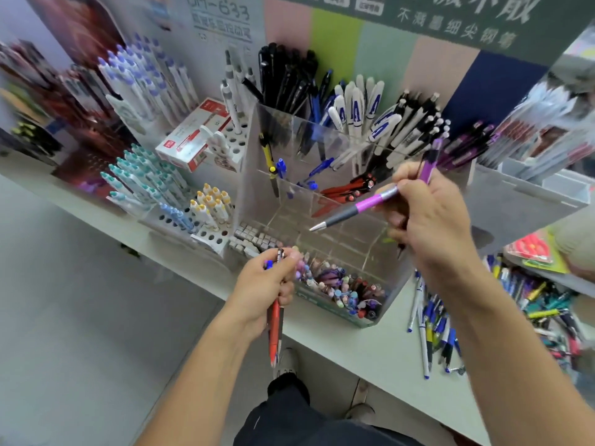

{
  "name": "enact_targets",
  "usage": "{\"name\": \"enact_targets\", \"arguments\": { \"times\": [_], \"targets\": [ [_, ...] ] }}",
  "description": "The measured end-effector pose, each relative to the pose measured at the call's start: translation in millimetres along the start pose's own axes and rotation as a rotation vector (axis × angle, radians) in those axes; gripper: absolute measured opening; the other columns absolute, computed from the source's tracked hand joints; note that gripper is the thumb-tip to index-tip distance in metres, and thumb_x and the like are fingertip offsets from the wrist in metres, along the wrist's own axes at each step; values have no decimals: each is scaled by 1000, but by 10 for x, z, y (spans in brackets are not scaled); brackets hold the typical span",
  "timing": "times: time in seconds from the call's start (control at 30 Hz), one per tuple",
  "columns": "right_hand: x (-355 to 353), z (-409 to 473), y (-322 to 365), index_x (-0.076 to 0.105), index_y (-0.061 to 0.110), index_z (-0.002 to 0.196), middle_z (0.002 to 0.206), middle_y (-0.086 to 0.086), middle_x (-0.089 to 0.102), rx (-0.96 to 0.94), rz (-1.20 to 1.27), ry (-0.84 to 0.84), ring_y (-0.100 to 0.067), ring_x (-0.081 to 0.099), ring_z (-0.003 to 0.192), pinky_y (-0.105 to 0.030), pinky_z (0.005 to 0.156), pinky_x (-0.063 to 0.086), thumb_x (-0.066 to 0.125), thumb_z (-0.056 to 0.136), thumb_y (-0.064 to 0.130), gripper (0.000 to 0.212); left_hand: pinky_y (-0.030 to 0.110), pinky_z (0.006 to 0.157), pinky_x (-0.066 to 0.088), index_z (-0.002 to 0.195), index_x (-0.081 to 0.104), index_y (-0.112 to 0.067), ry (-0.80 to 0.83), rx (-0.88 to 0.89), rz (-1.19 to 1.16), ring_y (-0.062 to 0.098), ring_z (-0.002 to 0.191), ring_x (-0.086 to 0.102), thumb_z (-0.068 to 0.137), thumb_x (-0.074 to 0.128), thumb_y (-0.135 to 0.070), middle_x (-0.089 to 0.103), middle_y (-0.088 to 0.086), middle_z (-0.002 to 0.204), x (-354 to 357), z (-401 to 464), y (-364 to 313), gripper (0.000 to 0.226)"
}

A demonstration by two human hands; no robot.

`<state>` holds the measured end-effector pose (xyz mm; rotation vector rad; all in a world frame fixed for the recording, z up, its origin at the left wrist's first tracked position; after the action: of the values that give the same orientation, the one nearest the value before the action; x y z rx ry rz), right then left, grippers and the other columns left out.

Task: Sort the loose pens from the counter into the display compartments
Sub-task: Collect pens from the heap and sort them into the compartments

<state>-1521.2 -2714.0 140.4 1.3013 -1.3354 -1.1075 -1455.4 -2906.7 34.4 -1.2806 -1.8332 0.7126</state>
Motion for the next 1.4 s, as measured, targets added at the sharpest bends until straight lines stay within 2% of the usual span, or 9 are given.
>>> {"name": "enact_targets", "arguments": {
  "times": [0.2, 0.3, 0.4, 0.73, 0.8, 1.03, 1.17, 1.33, 1.4],
  "targets": [
    [-312, -56, 48, 57, 13, 87, 72, -7, 63, -32, 73, -121, -12, 51, 53, -16, 37, 32, 33, 99, -7, 34, 13, 42, 35, 91, 60, -6, 25, -32, -207, 4, 47, 40, 75, 75, -24, 55, 1, 69, 129, 144, -132, 28],
    [-631, 6, 282, 58, 16, 86, 93, -15, 69, -254, -157, -211, -18, 62, 73, -23, 52, 45, 34, 94, -8, 35, 13, 42, 33, 82, 51, -15, 113, 15, -206, 4, 47, 37, 88, 69, -23, 49, -3, 64, 417, 155, -300, 20],
    [-793, 128, 444, 53, 15, 90, 78, -3, 62, -408, -123, -284, -17, 62, 72, -36, 70, 53, 32, 91, -8, 31, 14, 40, 33, 82, 49, -17, 217, 68, -150, 5, 44, 37, 99, 60, -26, 41, -7, 57, 866, 132, -525, 23],
    [-554, 821, 302, 51, 14, 100, 94, -2, 55, -749, -96, -722, -11, 56, 74, -37, 76, 55, 47, 97, -3, 17, 20, 47, 41, 84, 44, -16, 59, 152, -239, 7, 49, 40, 103, 57, -27, 43, -4, 62, 1364, 197, -662, 25],
    [-495, 824, 195, 56, 14, 99, 91, 3, 56, -775, -192, -725, -15, 53, 77, -42, 76, 53, 51, 96, -2, 17, 20, 48, 41, 84, 44, -16, 49, 141, -248, 7, 49, 39, 102, 58, -26, 42, -4, 62, 1313, 197, -617, 25],
    [-533, 724, 281, 67, 15, 101, 88, 3, 69, -584, -120, -553, -4, 65, 85, -24, 85, 52, 52, 101, 19, 16, 20, 48, 39, 83, 42, -17, 101, 127, -245, 8, 51, 37, 103, 56, -28, 41, -4, 63, 1213, 161, -545, 26],
    [-807, 621, 310, 71, 13, 102, 80, 9, 65, -479, -363, -449, 10, 58, 74, -10, 74, 44, 49, 105, 27, 26, 19, 48, 41, 86, 43, -18, 145, 71, -311, 7, 52, 37, 102, 57, -31, 41, -4, 64, 1196, 178, -624, 25],
    [-1057, 599, 227, 66, 22, 101, 71, -2, 56, -363, -446, -330, -15, 50, 62, -30, 61, 46, 76, 90, 21, 15, 19, 49, 42, 90, 45, -16, 150, -36, -409, 6, 51, 38, 102, 58, -32, 42, -5, 63, 1174, 292, -616, 23],
    [-1094, 580, 246, 67, 24, 97, 68, -3, 59, -349, -469, -311, -15, 52, 59, -27, 58, 46, 79, 87, 17, 17, 19, 49, 42, 92, 46, -16, 142, -51, -414, 6, 51, 38, 102, 57, -32, 42, -5, 64, 1169, 338, -592, 23]
  ]
}}
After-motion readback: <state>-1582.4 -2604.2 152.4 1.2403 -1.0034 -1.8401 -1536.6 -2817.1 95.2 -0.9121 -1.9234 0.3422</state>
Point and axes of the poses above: each hand's wrist, its own z-axis towards the middle knuckle, its own x-axis out of the palm, y = z × x, the point moved 1 cm from there along z, towards the middle knuckle
